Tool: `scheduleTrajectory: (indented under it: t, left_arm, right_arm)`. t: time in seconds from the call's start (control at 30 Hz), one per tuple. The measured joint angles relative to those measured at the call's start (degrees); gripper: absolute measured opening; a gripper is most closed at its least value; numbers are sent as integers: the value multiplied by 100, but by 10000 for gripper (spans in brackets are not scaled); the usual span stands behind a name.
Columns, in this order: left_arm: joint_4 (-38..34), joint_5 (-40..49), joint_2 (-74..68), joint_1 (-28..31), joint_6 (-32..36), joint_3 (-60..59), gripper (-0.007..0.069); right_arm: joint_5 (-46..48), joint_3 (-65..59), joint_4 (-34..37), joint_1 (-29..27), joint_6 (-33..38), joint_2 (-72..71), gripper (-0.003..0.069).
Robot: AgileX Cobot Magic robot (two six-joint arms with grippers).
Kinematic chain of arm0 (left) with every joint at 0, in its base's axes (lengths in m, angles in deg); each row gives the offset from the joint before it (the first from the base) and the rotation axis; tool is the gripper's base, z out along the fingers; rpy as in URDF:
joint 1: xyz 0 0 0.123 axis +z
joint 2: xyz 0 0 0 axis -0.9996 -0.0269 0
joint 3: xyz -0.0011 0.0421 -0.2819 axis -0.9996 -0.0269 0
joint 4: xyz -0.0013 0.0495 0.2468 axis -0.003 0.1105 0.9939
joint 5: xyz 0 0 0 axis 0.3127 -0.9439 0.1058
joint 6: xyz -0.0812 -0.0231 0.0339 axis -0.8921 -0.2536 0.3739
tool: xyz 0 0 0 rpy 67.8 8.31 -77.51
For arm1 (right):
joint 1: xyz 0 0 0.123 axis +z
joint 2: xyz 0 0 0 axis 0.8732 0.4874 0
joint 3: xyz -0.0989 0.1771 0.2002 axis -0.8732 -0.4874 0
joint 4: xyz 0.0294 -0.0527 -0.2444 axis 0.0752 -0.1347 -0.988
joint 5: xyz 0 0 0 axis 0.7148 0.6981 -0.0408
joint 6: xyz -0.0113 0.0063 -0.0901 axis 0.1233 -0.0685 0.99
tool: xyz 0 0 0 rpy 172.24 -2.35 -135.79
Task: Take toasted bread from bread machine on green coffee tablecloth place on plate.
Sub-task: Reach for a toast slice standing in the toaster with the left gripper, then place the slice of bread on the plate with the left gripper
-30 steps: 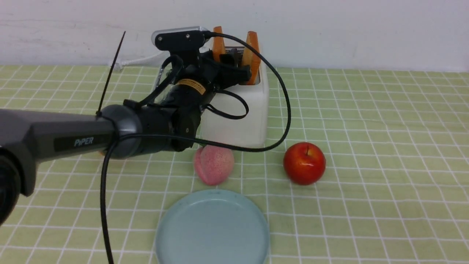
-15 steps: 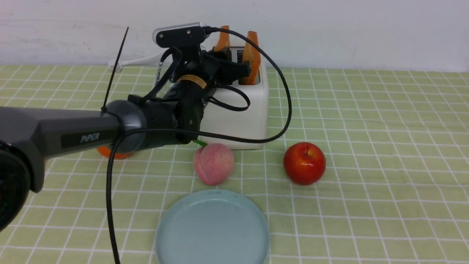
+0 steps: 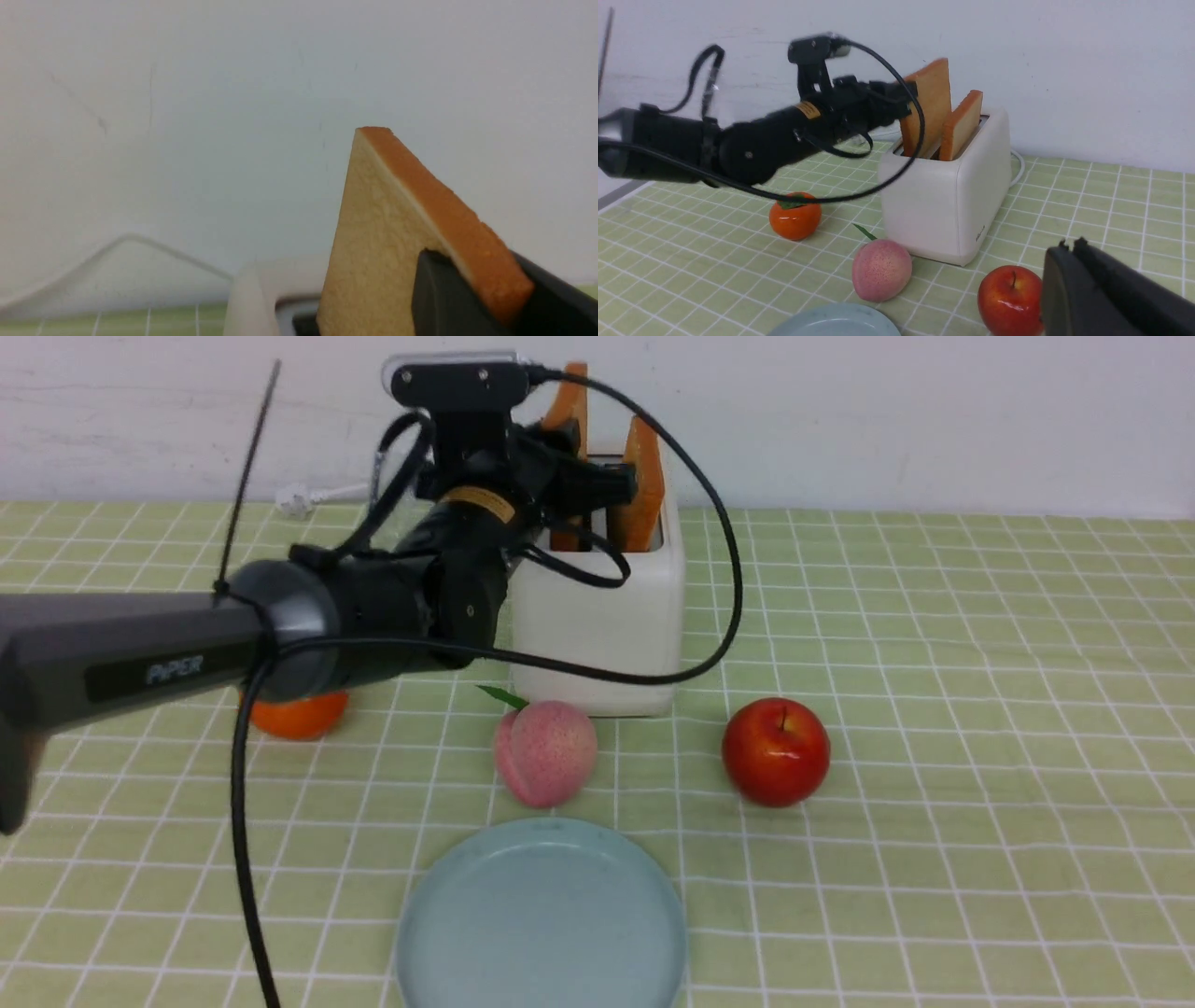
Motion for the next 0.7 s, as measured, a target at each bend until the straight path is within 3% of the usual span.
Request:
scheduleTrajectory:
  t: [0.2,0.4,0.47,0.53,0.6,0.7]
  left_arm:
    - [0,762,1115,0,139,0,109]
    - [58,4870,2659,0,-26,0,109]
    - [63,5656,2884,0,-77,0,109]
    - [76,7151,3163,0,-131,-45,109]
    - [-44,7701,3199,0,-133,-285,109]
    - [-344,7750,3139,0,-120,-842,109]
  right_arm:
    - [85,0,0,0,0,0,3]
    - [567,0,0,0,0,0,3]
    - [740,0,0,0,-12,0,3]
    - [1184,0,-55,0,-133,0,3]
    - [1490,0,-182,0,-320,0,3]
    - [1952,0,-549,0,-711,0,3]
